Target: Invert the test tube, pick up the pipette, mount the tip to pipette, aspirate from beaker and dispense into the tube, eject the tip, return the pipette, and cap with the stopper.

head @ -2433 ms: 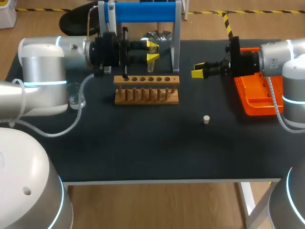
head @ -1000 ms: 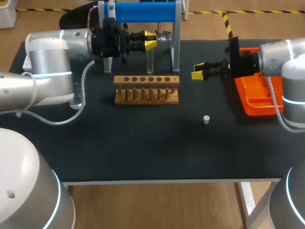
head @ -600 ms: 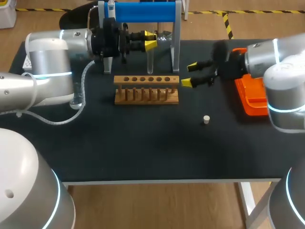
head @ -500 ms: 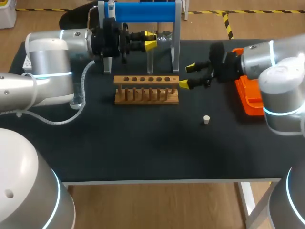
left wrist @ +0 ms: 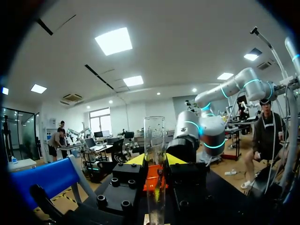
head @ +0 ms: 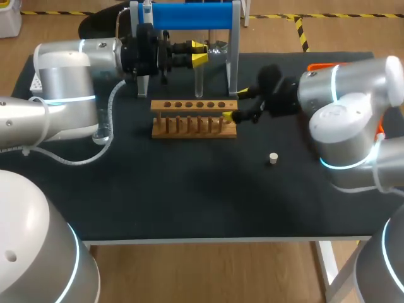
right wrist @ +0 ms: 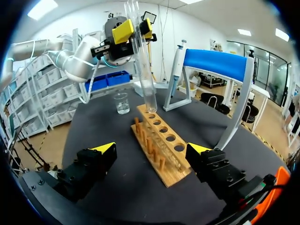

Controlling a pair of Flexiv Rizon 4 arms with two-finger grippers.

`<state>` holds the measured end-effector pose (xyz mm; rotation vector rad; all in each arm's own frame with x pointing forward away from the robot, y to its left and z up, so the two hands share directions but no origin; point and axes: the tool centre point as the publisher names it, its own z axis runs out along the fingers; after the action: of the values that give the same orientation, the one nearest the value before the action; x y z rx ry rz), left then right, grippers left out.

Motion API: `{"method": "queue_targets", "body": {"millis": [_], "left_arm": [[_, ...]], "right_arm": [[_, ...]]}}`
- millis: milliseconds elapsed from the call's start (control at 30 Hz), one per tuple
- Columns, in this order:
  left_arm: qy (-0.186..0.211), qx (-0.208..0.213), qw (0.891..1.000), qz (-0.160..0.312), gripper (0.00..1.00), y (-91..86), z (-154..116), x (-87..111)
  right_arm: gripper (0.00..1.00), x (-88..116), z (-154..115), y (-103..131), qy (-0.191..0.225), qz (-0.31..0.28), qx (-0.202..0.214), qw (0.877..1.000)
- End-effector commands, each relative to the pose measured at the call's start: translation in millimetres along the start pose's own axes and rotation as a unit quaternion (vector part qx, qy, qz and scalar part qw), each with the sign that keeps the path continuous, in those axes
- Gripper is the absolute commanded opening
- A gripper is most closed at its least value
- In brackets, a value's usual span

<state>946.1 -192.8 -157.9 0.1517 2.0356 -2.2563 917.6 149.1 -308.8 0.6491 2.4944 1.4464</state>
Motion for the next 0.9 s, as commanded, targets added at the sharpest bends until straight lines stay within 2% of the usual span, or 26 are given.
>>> {"method": "queue_targets", "body": {"millis": [33, 433, 900], "left_arm": [[0.002, -0.001, 1.000, -0.001, 0.00, 0.0, -0.2, -1.6], [0.002, -0.001, 1.000, -0.001, 0.00, 0.0, -0.2, -1.6], [0.002, -0.001, 1.000, -0.001, 0.00, 0.0, -0.2, -1.6]], "right_arm": [[1.00, 2.0, 15.2, -7.0, -0.019, -0.008, -0.013, 1.000], [1.00, 2.0, 30.1, -16.6, -0.019, -0.011, -0.031, 0.999], [1.00, 3.4, 31.2, -18.3, -0.022, -0.020, -0.035, 0.999]]}}
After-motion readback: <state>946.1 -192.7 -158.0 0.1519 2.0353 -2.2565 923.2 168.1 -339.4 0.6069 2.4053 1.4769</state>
